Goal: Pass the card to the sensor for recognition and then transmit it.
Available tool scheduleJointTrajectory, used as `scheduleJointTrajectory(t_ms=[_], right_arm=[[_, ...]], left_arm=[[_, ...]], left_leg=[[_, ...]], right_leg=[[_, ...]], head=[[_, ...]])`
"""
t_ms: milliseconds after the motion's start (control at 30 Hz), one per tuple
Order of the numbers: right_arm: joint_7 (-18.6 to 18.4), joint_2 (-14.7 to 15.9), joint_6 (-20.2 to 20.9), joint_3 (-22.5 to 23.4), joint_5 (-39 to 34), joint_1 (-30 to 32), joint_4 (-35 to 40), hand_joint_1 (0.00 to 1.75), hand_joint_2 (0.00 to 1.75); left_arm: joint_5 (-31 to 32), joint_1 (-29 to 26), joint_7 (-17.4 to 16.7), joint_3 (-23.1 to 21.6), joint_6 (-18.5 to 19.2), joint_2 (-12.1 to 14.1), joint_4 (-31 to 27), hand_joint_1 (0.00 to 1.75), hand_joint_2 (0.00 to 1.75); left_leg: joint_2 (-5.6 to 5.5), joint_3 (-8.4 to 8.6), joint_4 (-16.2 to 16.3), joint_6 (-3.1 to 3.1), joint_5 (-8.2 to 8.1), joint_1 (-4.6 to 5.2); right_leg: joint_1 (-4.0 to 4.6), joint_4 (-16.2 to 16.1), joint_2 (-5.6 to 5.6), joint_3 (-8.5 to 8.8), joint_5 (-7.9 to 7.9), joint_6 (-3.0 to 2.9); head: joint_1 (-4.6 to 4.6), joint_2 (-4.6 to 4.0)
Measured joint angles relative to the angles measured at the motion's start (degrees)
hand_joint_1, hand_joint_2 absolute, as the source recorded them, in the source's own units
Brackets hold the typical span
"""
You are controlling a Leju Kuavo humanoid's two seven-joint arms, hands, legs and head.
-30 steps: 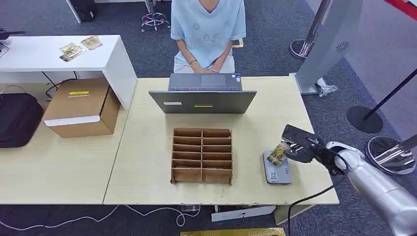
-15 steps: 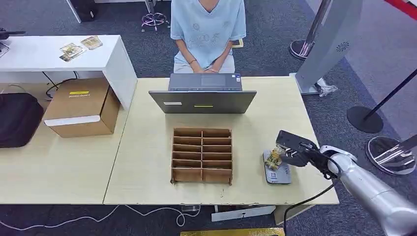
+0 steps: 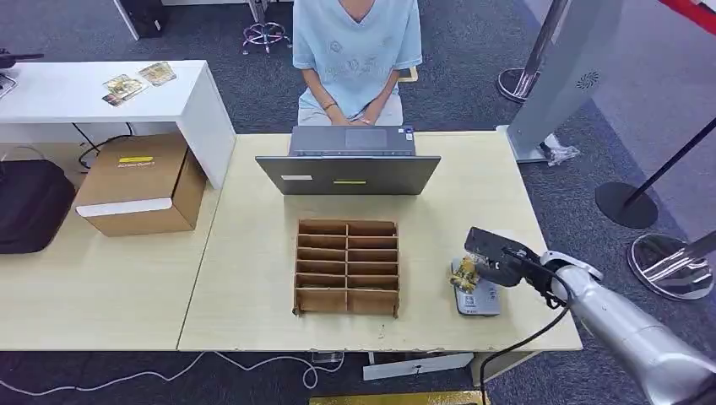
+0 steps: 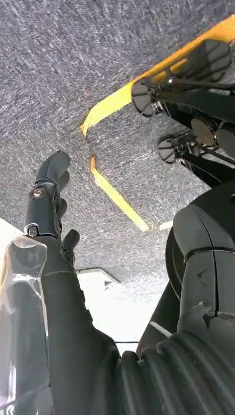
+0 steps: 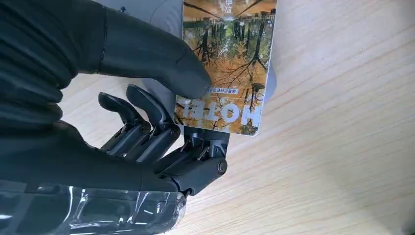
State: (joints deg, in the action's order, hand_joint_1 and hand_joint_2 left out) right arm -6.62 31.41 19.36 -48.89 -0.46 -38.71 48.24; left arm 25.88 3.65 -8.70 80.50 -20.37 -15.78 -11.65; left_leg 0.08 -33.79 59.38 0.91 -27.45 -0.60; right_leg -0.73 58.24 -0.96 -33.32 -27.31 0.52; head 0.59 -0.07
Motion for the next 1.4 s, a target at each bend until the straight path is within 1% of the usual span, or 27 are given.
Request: scheduleJointTrajectory(t_ms=[167, 333, 500, 633, 800, 933, 1067, 1133, 1200, 1267, 1333, 1400], right_arm=[[-0.5, 0.0, -2.2, 0.1, 3.1, 0.8, 0.4, 1.75, 1.75], [-0.5, 0.0, -3.3, 0.7, 4.1, 1.9, 0.9, 1.75, 1.75], [-0.4, 0.0, -3.3, 1.6, 4.6, 2.4, 1.4, 1.75, 1.75], [-0.2, 0.0, -3.2, 2.6, 5.2, 2.5, 1.4, 1.75, 1.75], [0.3, 0.1, -3.1, 3.8, 5.2, 2.7, 1.4, 1.75, 1.75], [0.5, 1.1, -2.6, 5.5, 3.6, 4.0, 2.7, 1.75, 1.75], [0.7, 3.3, -2.8, 8.9, 1.3, 6.3, 6.0, 1.75, 1.75], [1.2, 4.1, -3.1, 10.7, 0.3, 7.3, 7.6, 1.75, 1.75], [1.6, 4.4, -3.6, 12.4, -0.6, 7.6, 8.5, 1.75, 1.75], [2.7, 4.3, -3.8, 14.0, -1.0, 7.4, 8.6, 1.75, 1.75], [3.8, 4.2, -4.4, 15.6, -1.3, 7.4, 8.7, 1.75, 1.75], [4.5, 4.0, -5.1, 17.0, -1.8, 7.5, 9.3, 1.75, 1.75]], left_arm=[[0.7, -0.4, -0.4, -0.7, 0.8, 0.0, 0.0, 0.0, 1.75], [1.4, -0.4, -0.7, -1.3, 1.4, 0.0, 0.0, 0.0, 1.75], [3.8, -0.5, -2.5, -2.6, 2.6, 0.0, 0.0, 0.0, 1.75], [7.2, -0.7, -4.6, -4.7, 4.7, 0.1, 0.0, 0.0, 1.75], [9.6, -1.1, -5.7, -7.4, 6.8, 0.2, 0.1, 0.0, 1.75], [10.6, -1.5, -5.7, -9.0, 8.8, 0.5, 0.1, 0.0, 1.75], [13.1, -1.9, -5.9, -10.9, 11.2, 1.0, 0.1, 0.0, 1.75], [15.2, -2.0, -6.9, -12.4, 12.7, 1.3, 0.1, 0.0, 1.75], [17.6, -1.9, -10.5, -13.9, 11.8, 1.3, 0.1, 0.0, 1.75], [20.0, -1.7, -13.0, -15.6, 11.4, 0.9, 0.1, 0.0, 1.75], [22.4, -1.5, -14.0, -17.7, 11.8, 0.8, 0.1, 0.0, 1.75], [23.8, -1.5, -14.2, -19.3, 12.3, 0.8, 0.1, 0.0, 1.75]], left_leg=[[0.02, 0.05, 0.0, 0.0, 0.0, 0.0], [0.02, 0.11, 0.0, 0.0, 0.0, 0.0], [0.02, 0.14, 0.0, 0.0, 0.0, 0.0], [0.02, 0.14, 0.0, 0.0, 0.0, 0.0], [0.02, 0.14, 0.0, 0.0, 0.0, 0.0], [0.01, 0.11, 0.0, -0.01, -0.01, 0.0], [-0.01, 0.07, 0.0, -0.03, -0.02, 0.01], [-0.02, 0.06, 0.0, -0.03, -0.02, 0.02], [0.01, 0.07, 0.0, -0.03, -0.02, 0.05], [0.0, 0.08, 0.0, -0.03, -0.02, 0.08], [-0.08, 0.06, 0.0, -0.07, 0.01, 0.1], [-0.07, 0.06, 0.0, -0.07, 0.01, 0.13]], right_leg=[[0.0, 0.0, 0.01, 0.03, 0.0, 0.0], [0.0, 0.0, 0.02, 0.11, 0.0, 0.0], [0.0, 0.0, 0.02, 0.14, 0.01, 0.0], [0.0, 0.0, 0.02, 0.14, 0.01, 0.01], [0.0, 0.0, 0.02, 0.13, 0.01, 0.01], [-0.01, 0.0, 0.0, 0.11, 0.0, 0.01], [-0.01, 0.0, -0.01, 0.1, 0.0, 0.01], [-0.02, 0.0, -0.01, 0.09, 0.0, 0.02], [-0.04, 0.0, 0.02, 0.08, 0.0, 0.01], [-0.06, 0.0, 0.01, 0.08, 0.0, 0.01], [-0.08, 0.0, -0.11, 0.09, 0.0, 0.01], [-0.12, 0.0, -0.09, 0.09, 0.0, 0.02]], head=[[0.0, 0.0], [0.0, 0.0], [-0.02, 0.0], [0.0, 0.0], [0.0, 0.0], [0.0, 0.0], [0.0, 0.0], [0.0, 0.0], [-0.02, 0.0], [-0.04, 0.0], [-0.04, 0.0], [-0.07, 0.0]])
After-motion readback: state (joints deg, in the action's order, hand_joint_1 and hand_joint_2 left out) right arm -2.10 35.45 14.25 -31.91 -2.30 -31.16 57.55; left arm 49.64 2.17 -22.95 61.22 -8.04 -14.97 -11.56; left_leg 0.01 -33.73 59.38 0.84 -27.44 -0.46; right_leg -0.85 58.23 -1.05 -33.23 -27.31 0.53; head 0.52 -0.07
